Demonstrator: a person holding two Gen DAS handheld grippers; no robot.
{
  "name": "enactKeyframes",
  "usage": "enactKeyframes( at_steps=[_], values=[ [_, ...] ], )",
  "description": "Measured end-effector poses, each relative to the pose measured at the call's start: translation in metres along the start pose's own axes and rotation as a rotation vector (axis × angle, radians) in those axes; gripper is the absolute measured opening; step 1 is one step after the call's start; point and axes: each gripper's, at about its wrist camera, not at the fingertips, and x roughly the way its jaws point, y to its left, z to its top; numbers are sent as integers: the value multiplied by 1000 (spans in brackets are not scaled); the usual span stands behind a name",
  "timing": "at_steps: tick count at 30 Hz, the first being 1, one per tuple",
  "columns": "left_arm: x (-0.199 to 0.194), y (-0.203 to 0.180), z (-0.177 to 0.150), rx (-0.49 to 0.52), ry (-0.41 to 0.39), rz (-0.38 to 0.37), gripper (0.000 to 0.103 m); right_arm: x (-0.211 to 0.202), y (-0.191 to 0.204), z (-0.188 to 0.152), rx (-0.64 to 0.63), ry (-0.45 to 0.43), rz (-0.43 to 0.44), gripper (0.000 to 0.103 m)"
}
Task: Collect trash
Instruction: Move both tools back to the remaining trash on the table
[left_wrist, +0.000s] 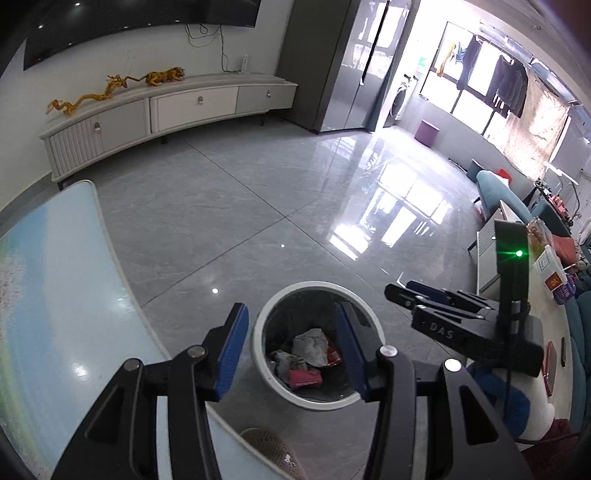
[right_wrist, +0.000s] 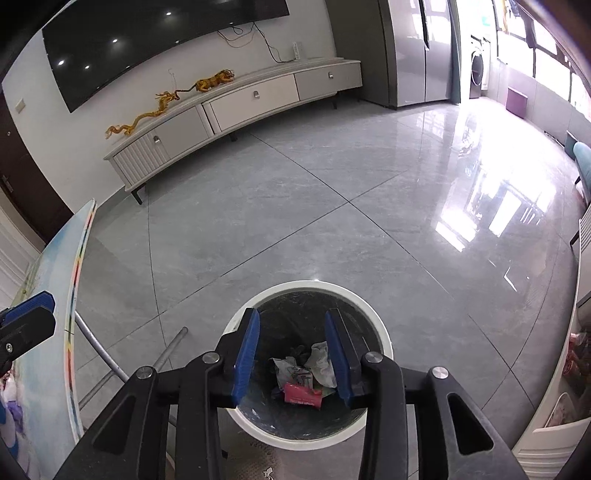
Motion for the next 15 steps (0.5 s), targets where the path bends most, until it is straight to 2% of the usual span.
enactKeyframes(
  at_steps=[6, 15],
  values=[
    [-48, 38, -25, -45, -66, 85, 47, -21, 43, -3, -105, -32, 15, 38],
    [-125, 104, -80, -166, -140, 223, 47, -46, 123, -23, -253, -33, 106, 39]
  ],
)
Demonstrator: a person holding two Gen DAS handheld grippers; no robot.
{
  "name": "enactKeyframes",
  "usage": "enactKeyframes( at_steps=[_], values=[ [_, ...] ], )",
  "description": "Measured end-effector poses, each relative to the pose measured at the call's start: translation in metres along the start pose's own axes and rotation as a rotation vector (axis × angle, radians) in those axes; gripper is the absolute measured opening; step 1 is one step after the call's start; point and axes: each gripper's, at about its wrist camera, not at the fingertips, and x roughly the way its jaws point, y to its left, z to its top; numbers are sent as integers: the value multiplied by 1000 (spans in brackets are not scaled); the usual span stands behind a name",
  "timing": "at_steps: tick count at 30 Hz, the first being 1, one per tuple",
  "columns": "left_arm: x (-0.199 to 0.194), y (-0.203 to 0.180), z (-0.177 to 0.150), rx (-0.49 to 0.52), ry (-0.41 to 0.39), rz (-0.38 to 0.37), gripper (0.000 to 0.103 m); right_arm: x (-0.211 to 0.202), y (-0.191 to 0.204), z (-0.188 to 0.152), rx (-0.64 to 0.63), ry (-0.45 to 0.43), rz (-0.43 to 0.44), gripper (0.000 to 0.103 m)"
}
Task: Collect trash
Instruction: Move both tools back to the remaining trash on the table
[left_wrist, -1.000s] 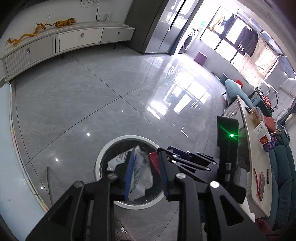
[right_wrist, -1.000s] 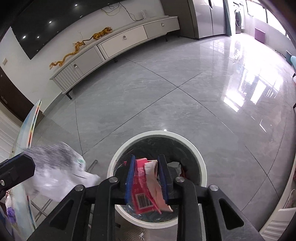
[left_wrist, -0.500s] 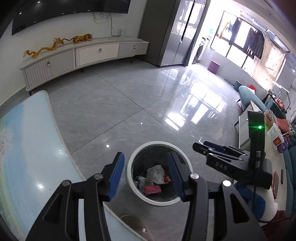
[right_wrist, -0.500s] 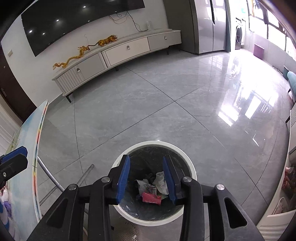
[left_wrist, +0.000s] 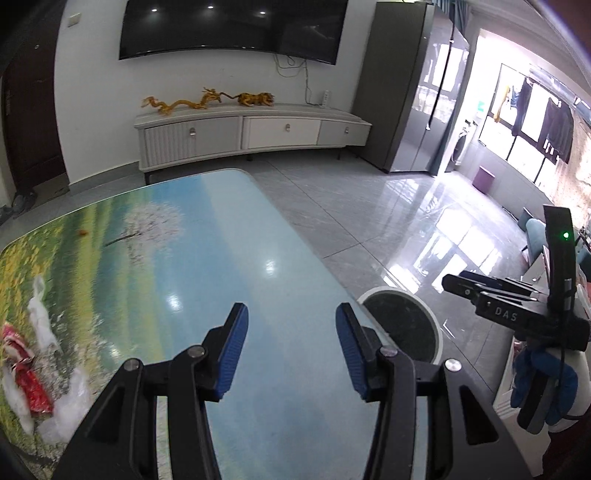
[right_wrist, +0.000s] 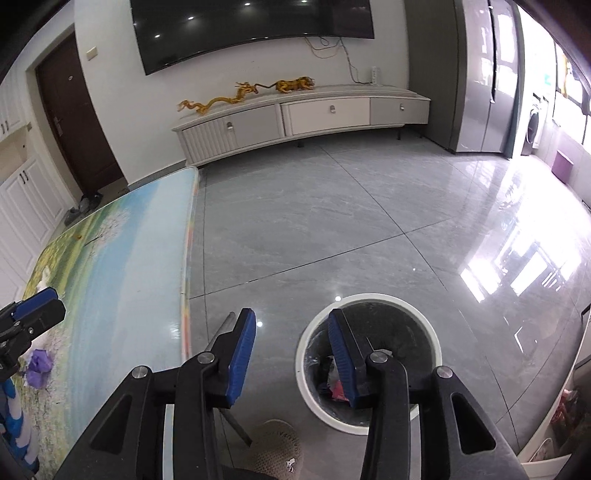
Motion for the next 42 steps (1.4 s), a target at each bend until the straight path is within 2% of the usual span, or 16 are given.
enactKeyframes(
  at_steps=[9, 16, 20, 25, 30, 38, 42],
  values=[
    [-79, 104, -42, -137, -82, 153, 48, -23, 92, 5, -149, -34, 93, 41],
    [-130, 182, -82, -251, -112, 252, 48, -38, 151, -2, -240, -42, 157, 43],
    [-148, 214, -105, -304, -106, 293, 48, -35, 181, -9, -285, -26, 194, 46],
    [-156, 226, -123, -330, -88, 304, 48, -27, 219, -22, -338, 12, 247, 46],
    [-148, 232, -129, -342, -64, 281, 48, -21, 251, -39, -392, 60, 306, 48],
    [-127, 237, -118, -342, -54, 255, 48, -2, 286, -60, -446, 140, 388, 56],
    [-112, 239, -110, -339, -38, 250, 51, 9, 301, -67, -460, 178, 419, 62]
  ],
)
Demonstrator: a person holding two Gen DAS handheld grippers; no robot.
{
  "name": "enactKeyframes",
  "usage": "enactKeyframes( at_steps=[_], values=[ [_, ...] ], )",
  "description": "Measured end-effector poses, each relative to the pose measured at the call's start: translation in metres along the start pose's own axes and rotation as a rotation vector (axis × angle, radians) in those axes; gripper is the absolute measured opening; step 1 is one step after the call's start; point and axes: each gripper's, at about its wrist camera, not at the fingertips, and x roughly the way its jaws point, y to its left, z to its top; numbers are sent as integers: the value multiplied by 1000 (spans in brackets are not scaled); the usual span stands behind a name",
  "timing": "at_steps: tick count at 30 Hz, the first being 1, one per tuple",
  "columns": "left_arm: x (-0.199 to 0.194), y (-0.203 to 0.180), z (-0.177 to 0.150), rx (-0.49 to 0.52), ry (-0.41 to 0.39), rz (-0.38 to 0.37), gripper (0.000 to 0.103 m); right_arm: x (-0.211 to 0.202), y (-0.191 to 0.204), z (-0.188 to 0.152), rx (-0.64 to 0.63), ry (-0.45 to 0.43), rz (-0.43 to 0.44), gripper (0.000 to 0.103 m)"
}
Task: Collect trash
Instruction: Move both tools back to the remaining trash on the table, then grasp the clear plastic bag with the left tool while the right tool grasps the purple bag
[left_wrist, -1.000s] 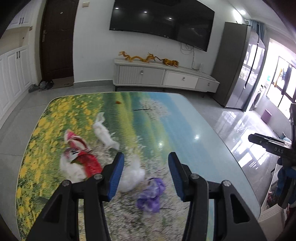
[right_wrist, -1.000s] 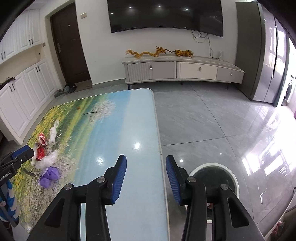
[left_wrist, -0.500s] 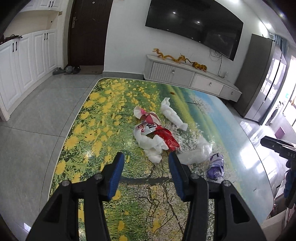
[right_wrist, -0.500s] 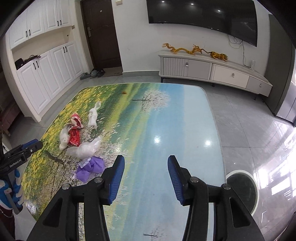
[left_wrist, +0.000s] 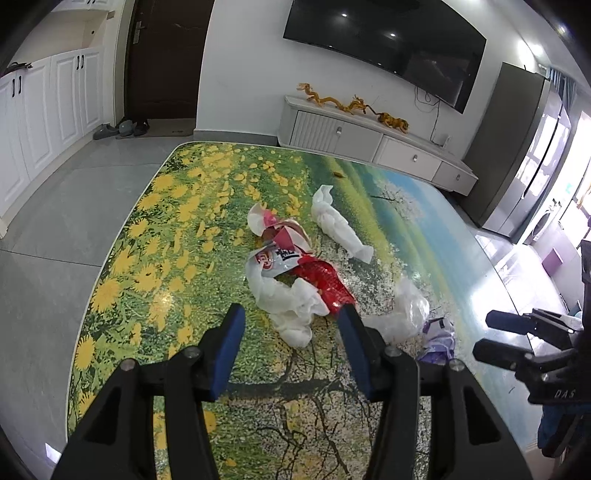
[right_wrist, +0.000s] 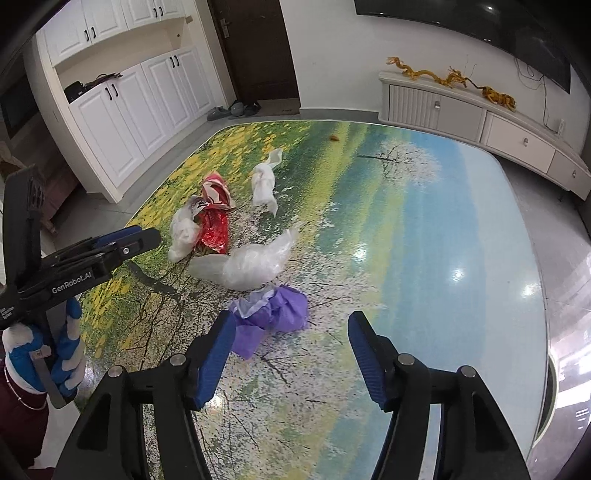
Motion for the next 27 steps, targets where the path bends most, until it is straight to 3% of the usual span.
enactKeyframes(
  at_steps=[12, 14, 16, 21, 27],
  values=[
    [41, 17, 6, -76, 66, 2, 51, 38, 10, 8, -29, 48, 11, 64],
    [40, 17, 3, -67, 55, 4, 50, 40, 8, 5, -29, 54, 14, 57],
    [39, 17, 1, -59, 49, 2, 44, 40, 4, 2, -28, 52, 22, 48],
    [37, 9, -2, -31, 41, -25, 18, 34, -4, -4, -32, 47, 34, 44],
    [25, 4, -9, -39, 21, -31, 10, 25, -7, -13, -37, 39, 54, 35]
  ],
)
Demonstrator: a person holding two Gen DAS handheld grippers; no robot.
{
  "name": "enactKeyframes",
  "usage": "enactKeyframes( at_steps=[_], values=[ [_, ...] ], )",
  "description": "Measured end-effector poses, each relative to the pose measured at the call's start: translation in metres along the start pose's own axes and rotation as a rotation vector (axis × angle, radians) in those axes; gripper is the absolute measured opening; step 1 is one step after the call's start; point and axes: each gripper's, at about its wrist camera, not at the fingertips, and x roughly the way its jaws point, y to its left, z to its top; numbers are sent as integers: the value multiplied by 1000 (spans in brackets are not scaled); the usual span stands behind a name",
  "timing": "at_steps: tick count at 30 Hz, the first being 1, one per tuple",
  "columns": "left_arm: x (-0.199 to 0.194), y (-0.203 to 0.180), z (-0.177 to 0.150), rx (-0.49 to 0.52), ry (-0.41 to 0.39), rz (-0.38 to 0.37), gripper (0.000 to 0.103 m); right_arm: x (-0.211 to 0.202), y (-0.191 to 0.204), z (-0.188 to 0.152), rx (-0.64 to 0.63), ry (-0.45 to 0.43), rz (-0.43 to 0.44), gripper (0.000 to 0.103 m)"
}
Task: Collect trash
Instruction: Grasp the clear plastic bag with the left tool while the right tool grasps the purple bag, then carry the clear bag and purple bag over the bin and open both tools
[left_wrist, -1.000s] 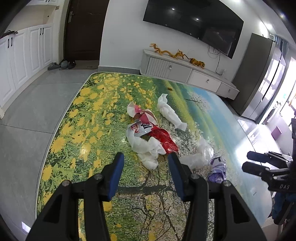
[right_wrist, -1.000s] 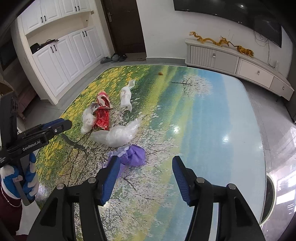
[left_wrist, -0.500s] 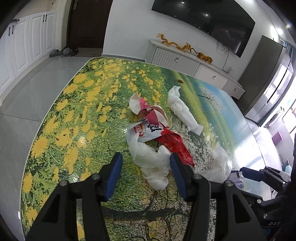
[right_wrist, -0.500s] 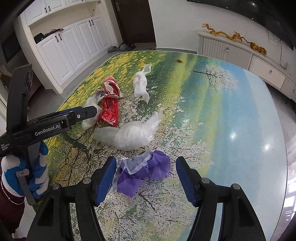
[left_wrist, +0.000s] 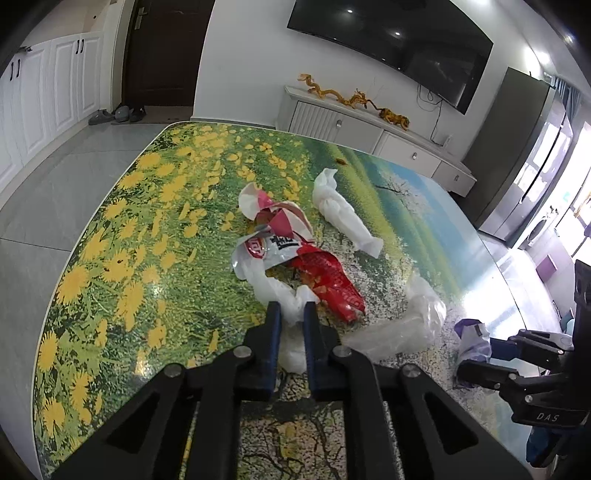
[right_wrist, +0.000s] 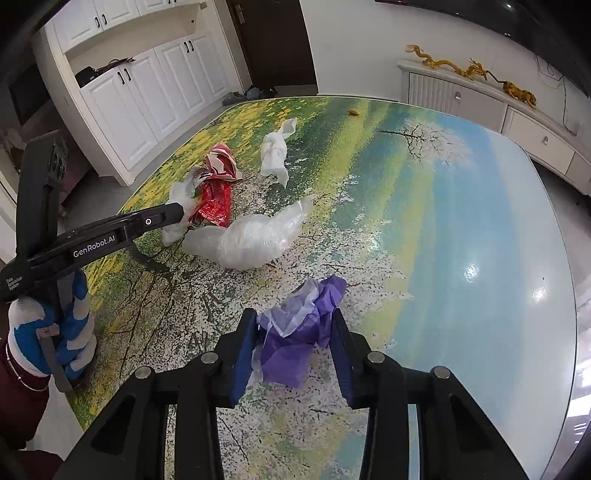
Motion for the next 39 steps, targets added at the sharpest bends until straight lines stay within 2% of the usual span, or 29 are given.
enactKeyframes(
  at_steps=[6, 10, 18, 24, 30, 35, 39],
  values=[
    [-24, -5, -8, 2, -21, 18, 9, -12, -6, -10, 19, -32, 11, 31],
    [-41, -27, -8, 34, -47, 11, 9, -26, -21, -10, 49, -75, -5, 31],
    [-40, -103, -1, 142, -39, -109, 9, -74, -77, -31, 152, -163, -83, 31],
    [-21, -179, 5, 273, 2, -197, 9, -115, -145, -65, 266, -199, -200, 31],
    [13, -285, 7, 448, 62, -303, 9, -145, -228, -107, 411, -197, -322, 31],
    [53, -374, -3, 546, 134, -383, 9, -153, -286, -141, 519, -168, -393, 32],
    [86, -430, -13, 572, 200, -424, 11, -150, -318, -158, 571, -138, -424, 35]
  ],
)
